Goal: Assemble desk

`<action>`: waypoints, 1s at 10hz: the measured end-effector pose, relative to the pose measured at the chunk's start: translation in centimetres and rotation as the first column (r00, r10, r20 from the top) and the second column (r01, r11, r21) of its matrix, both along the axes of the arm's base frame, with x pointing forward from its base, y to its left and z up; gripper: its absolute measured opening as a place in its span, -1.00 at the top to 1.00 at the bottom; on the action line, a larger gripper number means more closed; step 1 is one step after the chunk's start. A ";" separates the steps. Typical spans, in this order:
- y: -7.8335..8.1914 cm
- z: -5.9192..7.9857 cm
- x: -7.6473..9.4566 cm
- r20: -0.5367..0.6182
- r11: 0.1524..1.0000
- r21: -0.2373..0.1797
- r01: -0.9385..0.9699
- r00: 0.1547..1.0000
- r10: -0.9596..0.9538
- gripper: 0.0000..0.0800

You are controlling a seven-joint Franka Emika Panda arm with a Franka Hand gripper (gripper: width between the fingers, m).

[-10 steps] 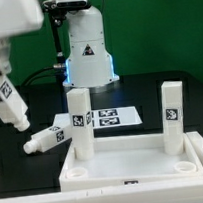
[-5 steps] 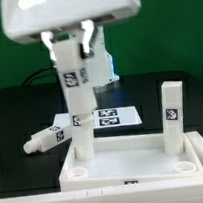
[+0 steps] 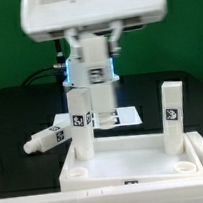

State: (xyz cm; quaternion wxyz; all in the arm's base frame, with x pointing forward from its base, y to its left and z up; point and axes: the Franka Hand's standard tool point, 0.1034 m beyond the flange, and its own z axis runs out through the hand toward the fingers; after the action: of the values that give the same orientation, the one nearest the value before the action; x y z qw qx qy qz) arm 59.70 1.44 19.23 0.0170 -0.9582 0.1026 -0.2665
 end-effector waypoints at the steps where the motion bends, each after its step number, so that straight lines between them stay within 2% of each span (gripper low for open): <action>1: 3.2 -0.3 0.1 -0.030 0.999 0.020 -0.029 0.999 0.029 0.29; 2: 4.3 -0.4 0.0 -0.002 0.999 0.030 -0.016 1.000 0.016 0.29; 6: 4.2 -0.7 -0.2 -0.007 0.999 0.024 -0.024 1.000 0.024 0.29; 9: 9.0 -2.1 1.7 -0.039 0.968 -0.085 -0.237 0.971 0.235 0.29; 10: 9.4 -2.7 1.5 -0.039 0.964 -0.093 -0.250 0.968 0.247 0.29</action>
Offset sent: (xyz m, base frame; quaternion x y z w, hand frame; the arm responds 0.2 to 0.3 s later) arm 0.0000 0.0000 0.0000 0.0000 0.0000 0.0000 1.0000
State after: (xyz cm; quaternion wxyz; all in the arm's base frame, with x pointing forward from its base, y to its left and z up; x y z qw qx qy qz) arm 61.20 10.81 16.55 0.0024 -0.9668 -0.0313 -0.2538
